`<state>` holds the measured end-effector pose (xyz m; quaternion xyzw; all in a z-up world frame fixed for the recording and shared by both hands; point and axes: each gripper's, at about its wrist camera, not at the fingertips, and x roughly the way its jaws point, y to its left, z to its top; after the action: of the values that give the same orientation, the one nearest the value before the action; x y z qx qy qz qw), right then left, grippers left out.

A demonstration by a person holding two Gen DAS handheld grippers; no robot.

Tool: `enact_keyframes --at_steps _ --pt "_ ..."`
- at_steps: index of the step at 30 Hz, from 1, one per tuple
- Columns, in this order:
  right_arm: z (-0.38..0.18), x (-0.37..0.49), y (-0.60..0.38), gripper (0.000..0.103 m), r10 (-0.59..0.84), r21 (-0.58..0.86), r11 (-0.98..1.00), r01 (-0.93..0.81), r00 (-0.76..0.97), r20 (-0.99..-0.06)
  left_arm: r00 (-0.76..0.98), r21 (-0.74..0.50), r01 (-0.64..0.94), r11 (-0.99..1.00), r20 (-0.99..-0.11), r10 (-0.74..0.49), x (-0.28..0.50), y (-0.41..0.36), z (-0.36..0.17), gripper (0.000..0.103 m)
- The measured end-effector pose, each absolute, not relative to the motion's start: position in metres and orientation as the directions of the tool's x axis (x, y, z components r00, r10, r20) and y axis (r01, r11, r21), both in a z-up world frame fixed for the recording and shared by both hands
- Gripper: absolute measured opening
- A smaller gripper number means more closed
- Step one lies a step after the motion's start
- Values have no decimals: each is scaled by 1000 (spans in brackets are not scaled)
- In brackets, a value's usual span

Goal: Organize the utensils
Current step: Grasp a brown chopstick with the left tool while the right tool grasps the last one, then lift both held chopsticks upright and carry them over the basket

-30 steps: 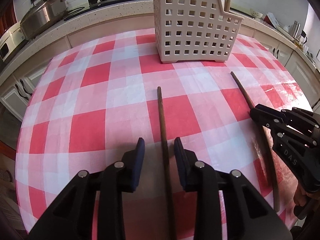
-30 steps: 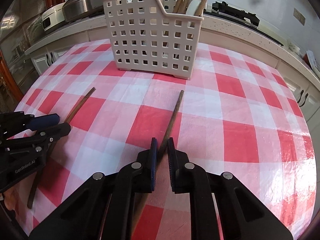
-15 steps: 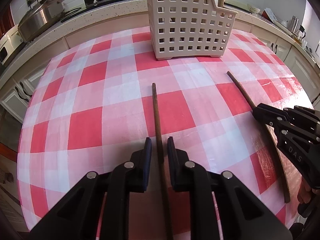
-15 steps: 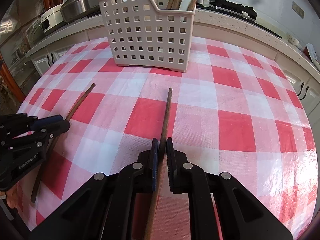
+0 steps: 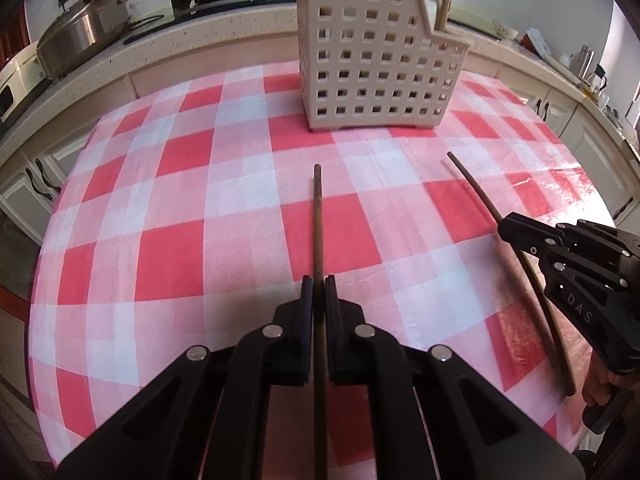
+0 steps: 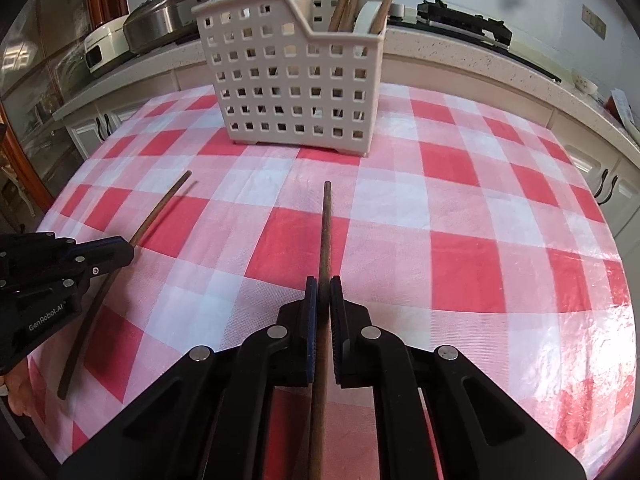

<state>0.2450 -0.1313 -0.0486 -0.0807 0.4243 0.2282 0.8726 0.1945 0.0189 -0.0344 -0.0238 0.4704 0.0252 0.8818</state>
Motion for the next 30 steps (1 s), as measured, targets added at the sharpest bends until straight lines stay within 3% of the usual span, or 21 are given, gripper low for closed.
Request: enact_keyframes --at_steps 30 --pt "41 223 -164 7 397 89 887 -454 648 -650 741 -49 -50 998 -672 4 168 8 60 6"
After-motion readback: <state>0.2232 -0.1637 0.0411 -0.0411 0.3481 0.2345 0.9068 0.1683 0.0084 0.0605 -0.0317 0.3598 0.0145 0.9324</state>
